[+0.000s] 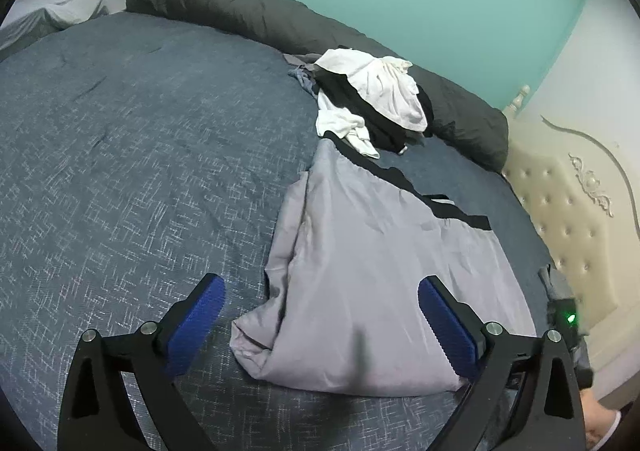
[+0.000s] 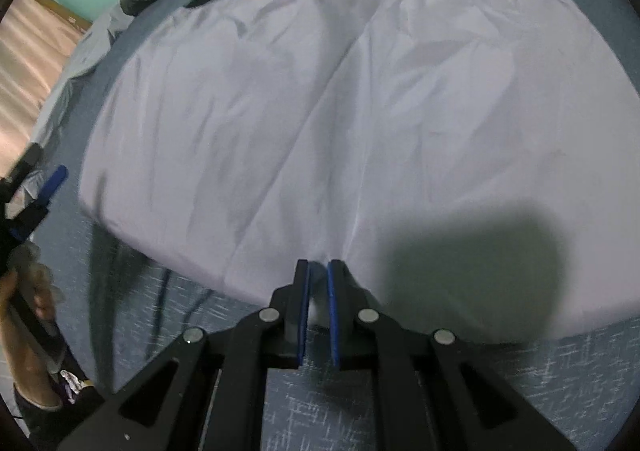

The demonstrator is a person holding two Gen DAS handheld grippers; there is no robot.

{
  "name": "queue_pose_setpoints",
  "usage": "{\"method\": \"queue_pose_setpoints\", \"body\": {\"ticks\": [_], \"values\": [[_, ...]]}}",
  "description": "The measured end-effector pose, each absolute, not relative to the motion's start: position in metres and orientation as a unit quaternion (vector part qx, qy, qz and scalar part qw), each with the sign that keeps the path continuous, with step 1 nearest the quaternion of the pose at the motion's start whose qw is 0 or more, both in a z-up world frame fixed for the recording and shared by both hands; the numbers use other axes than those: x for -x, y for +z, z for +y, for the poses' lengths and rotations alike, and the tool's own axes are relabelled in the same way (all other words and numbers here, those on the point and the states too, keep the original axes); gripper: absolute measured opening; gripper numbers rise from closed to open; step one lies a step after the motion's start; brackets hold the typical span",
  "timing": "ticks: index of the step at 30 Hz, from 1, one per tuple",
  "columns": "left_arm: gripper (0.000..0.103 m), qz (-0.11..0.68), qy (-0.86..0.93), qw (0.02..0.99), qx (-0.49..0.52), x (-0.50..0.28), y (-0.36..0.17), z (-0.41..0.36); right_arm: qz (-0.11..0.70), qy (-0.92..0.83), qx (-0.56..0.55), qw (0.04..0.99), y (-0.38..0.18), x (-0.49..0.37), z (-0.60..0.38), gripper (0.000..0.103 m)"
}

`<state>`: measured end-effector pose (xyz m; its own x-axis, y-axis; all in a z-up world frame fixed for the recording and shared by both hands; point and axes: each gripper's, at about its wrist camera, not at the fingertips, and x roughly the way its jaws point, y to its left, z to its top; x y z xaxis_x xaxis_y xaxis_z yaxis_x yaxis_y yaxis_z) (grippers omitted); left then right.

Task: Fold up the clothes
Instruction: 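Open both tools and pull them back from the folded jacket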

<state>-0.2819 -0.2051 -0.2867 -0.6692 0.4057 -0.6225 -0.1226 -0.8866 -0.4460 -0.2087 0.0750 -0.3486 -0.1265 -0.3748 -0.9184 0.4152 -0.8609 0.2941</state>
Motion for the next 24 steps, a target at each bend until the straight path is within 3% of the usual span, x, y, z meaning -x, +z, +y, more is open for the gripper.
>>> {"method": "queue_pose_setpoints", "body": {"ticks": [10,19,24], "values": [[0.1,-0.192,0.894,0.152,0.376,0.285,-0.285,-0.208,0.021,-0.754,-0.599,0.267,-0.331,0.199,0.075,0.006],[0.1,-0.19,0.893,0.148,0.38,0.288,-0.289,-0.21,0.055,-0.746,-0.615,0.25,-0.357,0.202,0.068,0.001],[0.1,-0.188,0.894,0.15,0.377,0.288,-0.288,-0.21,0.042,-0.765,-0.589,0.255,-0.328,0.205,0.074,0.001]]}}
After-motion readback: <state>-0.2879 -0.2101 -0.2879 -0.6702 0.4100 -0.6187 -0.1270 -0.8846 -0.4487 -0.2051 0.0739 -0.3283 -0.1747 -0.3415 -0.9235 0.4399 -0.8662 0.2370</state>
